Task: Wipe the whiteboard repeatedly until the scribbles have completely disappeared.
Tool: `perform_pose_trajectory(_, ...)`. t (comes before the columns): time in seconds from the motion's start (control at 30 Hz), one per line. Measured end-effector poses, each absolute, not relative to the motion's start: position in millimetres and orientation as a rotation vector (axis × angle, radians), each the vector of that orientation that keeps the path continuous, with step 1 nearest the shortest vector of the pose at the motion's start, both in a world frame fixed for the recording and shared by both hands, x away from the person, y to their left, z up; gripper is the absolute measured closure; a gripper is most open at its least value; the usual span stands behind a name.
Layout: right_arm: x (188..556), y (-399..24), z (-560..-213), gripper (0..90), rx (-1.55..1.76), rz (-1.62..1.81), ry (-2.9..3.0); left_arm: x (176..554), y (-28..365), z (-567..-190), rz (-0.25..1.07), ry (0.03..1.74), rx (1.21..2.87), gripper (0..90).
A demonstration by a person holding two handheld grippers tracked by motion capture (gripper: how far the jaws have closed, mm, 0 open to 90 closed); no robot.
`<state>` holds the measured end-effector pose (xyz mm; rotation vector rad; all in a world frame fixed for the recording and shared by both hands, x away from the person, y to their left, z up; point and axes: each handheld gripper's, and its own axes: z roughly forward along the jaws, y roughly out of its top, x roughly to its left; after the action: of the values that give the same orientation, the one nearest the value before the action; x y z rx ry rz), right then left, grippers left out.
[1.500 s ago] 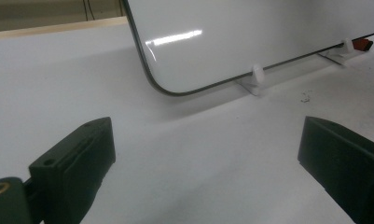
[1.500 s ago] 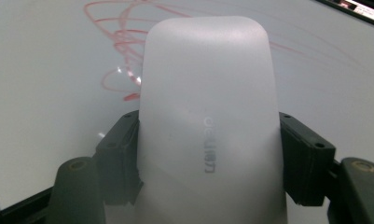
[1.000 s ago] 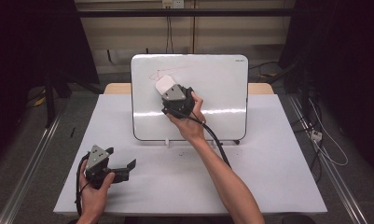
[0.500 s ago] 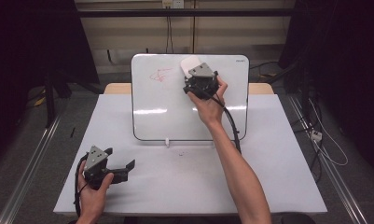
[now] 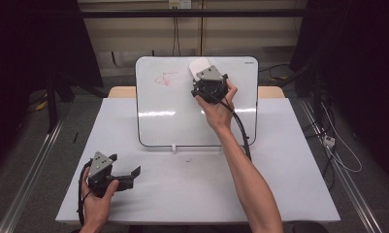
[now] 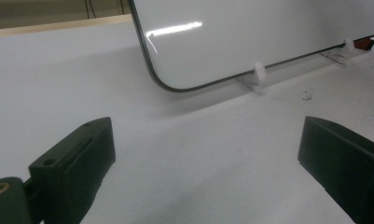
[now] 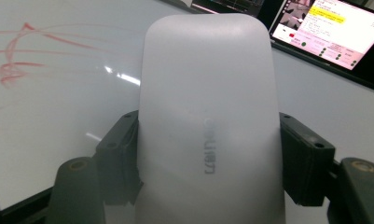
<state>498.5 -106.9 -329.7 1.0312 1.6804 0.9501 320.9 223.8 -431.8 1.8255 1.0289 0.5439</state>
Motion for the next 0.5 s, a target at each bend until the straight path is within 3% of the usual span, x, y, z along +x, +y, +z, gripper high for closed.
perform_pose_trajectory(0.5, 478.1, -44.4, -360.1, 31.3, 0.856, 0.93, 1.802, 320.5, 223.5, -430.8, 0.549, 1.024, 1.827, 3.9)
